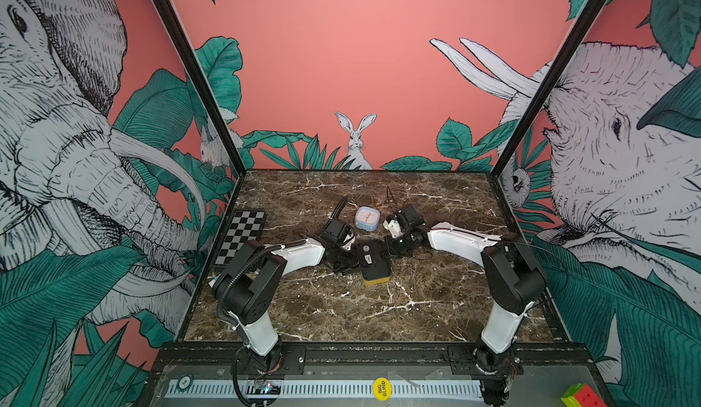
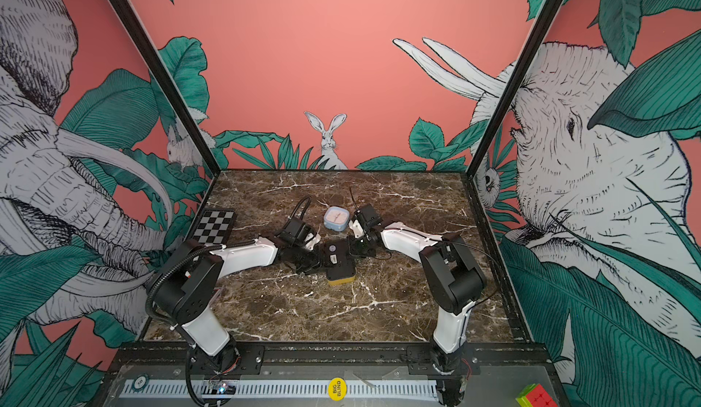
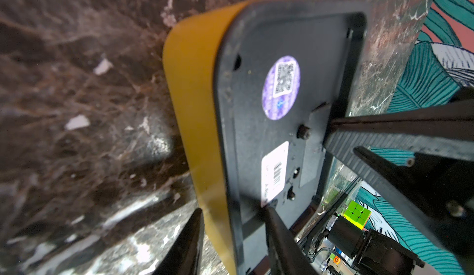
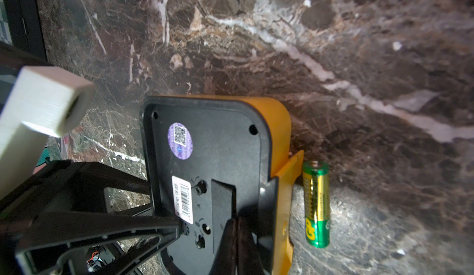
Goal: Insert the battery into the alarm
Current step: Install the cover on the alarm.
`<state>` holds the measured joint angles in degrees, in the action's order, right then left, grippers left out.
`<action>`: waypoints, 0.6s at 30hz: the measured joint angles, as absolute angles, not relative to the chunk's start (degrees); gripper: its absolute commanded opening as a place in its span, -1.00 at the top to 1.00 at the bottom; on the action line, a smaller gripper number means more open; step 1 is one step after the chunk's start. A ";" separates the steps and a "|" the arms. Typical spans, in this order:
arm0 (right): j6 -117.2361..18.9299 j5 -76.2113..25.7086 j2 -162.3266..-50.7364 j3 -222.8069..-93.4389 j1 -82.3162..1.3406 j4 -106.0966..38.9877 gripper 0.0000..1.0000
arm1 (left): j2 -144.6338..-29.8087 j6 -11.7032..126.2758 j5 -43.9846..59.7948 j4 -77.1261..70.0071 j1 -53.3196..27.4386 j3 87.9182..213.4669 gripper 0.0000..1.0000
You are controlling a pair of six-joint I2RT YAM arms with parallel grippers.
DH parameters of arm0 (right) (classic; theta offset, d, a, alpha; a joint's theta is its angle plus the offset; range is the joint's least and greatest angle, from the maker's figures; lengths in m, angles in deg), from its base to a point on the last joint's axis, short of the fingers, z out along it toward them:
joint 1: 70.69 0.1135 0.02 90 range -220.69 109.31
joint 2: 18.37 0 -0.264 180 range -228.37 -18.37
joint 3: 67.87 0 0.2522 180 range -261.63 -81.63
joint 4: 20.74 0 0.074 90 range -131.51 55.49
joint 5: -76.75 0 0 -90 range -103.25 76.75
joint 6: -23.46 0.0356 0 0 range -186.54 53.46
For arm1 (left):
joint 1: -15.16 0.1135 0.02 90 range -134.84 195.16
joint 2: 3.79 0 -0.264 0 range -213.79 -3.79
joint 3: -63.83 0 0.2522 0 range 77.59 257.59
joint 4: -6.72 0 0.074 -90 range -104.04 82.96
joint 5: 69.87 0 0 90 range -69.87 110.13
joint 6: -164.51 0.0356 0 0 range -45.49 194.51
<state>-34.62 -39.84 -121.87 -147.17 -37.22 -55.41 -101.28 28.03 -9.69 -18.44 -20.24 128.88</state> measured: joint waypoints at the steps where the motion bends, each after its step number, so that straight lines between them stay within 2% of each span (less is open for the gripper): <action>1: -34.59 -39.86 -121.87 -147.17 -37.22 -55.41 1.00 | -101.31 28.03 -9.69 -18.42 -20.24 128.88 0.17; 6: -34.59 -39.86 -121.91 -147.17 -37.22 -55.41 1.00 | -101.35 28.03 -9.80 -18.27 -20.33 128.88 0.18; 12: -34.48 -39.78 -121.89 -147.41 -37.17 -55.56 0.59 | -101.35 28.03 -9.82 -18.24 -20.35 128.88 0.18; 18: -33.98 -38.53 -121.11 -147.63 -36.80 -55.98 0.36 | -101.35 28.03 -9.76 -18.18 -20.39 128.88 0.18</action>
